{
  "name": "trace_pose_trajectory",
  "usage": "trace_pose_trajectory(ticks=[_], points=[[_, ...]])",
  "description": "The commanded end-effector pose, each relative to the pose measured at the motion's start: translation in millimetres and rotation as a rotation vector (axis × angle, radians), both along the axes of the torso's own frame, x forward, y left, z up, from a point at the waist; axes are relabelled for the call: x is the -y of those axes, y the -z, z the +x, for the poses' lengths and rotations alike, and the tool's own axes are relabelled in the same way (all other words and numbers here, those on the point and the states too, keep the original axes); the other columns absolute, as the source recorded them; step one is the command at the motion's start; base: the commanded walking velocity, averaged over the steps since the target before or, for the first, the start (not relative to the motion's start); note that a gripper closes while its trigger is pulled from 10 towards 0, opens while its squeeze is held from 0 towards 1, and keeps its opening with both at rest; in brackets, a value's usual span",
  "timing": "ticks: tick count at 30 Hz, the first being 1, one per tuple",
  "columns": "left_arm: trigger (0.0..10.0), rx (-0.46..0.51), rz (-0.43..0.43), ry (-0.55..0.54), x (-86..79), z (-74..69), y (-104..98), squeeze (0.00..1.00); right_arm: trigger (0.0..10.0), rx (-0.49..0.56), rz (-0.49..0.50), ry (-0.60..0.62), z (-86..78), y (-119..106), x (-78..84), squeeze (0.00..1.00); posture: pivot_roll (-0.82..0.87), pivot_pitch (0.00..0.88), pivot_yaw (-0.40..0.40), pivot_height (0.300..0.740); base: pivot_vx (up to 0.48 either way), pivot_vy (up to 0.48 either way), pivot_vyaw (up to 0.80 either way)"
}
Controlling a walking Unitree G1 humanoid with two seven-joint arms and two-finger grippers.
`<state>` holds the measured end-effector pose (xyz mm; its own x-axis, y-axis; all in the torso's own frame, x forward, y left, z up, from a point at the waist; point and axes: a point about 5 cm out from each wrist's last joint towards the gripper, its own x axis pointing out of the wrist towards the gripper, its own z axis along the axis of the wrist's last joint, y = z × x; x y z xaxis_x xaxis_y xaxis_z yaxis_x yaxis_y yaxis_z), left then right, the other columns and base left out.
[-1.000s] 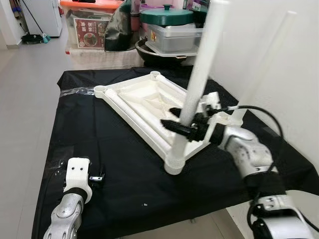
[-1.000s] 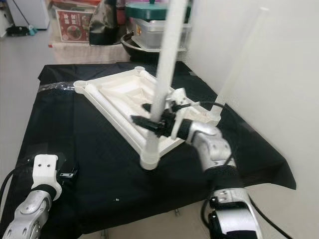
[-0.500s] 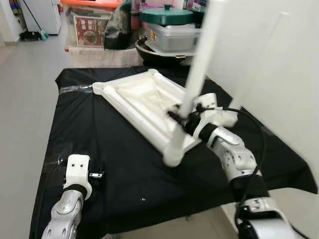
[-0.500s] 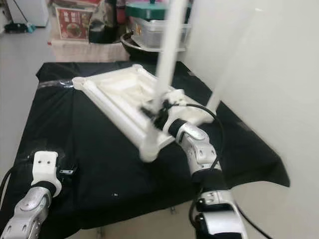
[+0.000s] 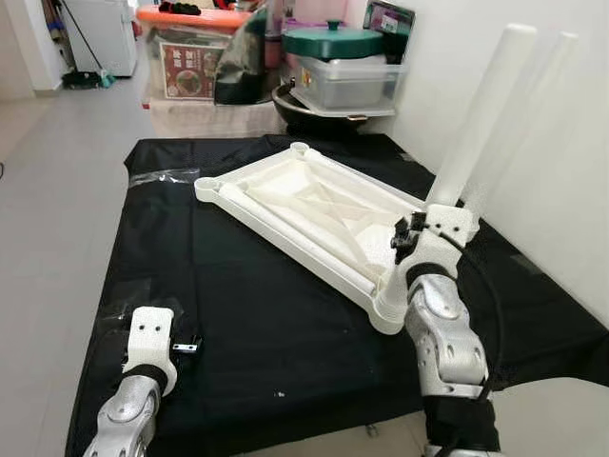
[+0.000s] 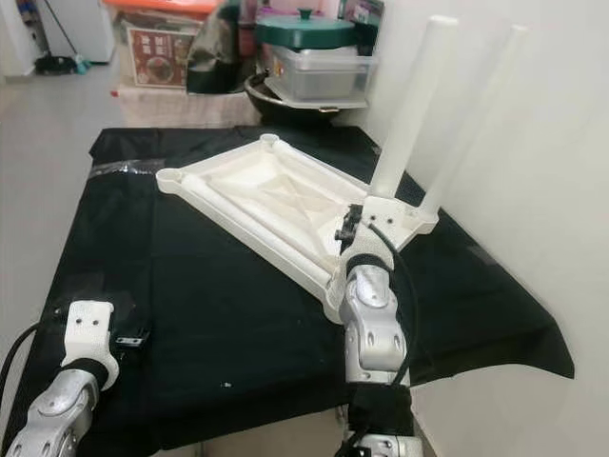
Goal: Building children table
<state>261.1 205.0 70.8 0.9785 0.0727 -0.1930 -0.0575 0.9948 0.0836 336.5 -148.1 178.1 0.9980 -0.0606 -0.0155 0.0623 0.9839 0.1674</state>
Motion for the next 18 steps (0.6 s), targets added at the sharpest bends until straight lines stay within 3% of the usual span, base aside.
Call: trace_pose_trajectory(ticks=[1,2,4,5,6,8,12,14,17,18], points=[[10.0,-0.095,-0.006,-0.004,-0.6,-6.8,17.9,0.0,10.0,0.077,0.094,-0.228,10.6,-24.1,-12.0,0.0,0.1,0.0,-0.121,0.74,0.0,0.0,0.0],[10.0,-0.095,-0.006,-0.004,-0.6,-6.8,17.9,0.0,10.0,0.077,0.094,-0.228,10.6,-24.1,-12.0,0.0,0.1,0.0,-0.121,0.74,0.0,0.0,0.0],[10.0,-0.094,-0.008,-0.006,-0.7,-6.2,17.9,0.0,10.0,0.15,0.114,-0.453,12.6,-44.9,-9.8,0.0,0.1,0.0,-0.122,0.74,0.0,0.0,0.0],[10.0,-0.093,-0.008,-0.005,-0.3,-5.8,18.0,0.0,10.0,0.214,0.052,-0.633,4.8,-53.7,-8.2,0.0,0.1,0.0,-0.123,0.74,0.0,0.0,0.0],[10.0,-0.093,-0.008,-0.005,-0.3,-5.8,18.0,0.0,10.0,0.214,0.052,-0.633,4.8,-53.7,-8.2,0.0,0.1,0.0,-0.123,0.74,0.0,0.0,0.0],[10.0,-0.091,-0.01,0.002,1.6,-4.8,17.7,0.0,10.0,0.225,-0.029,-0.903,-8.4,-53.6,-2.7,0.0,0.1,0.0,-0.122,0.74,0.0,0.0,0.0],[10.0,-0.088,-0.013,0.007,3.1,-4.0,17.1,0.0,10.0,0.169,-0.054,-1.025,-13.0,-44.5,2.4,0.0,0.1,0.0,-0.122,0.74,0.0,0.0,0.0],[10.0,-0.086,-0.015,-0.001,2.2,-3.8,16.8,0.0,10.0,0.107,-0.078,-1.131,-13.2,-22.7,-17.3,0.0,0.12,0.0,-0.136,0.74,0.0,0.0,0.0],[10.0,-0.085,-0.014,-0.002,2.1,-4.0,16.6,0.0,10.0,0.102,-0.068,-1.158,-12.8,-16.6,-28.2,0.0,0.13,0.0,-0.14,0.74,0.0,0.0,0.0],[10.0,-0.083,-0.013,-0.005,1.1,-4.3,15.9,0.0,0.8,0.081,-0.039,-1.126,-7.4,-10.7,-39.8,0.0,0.13,0.0,-0.141,0.74,0.0,0.0,0.0]])
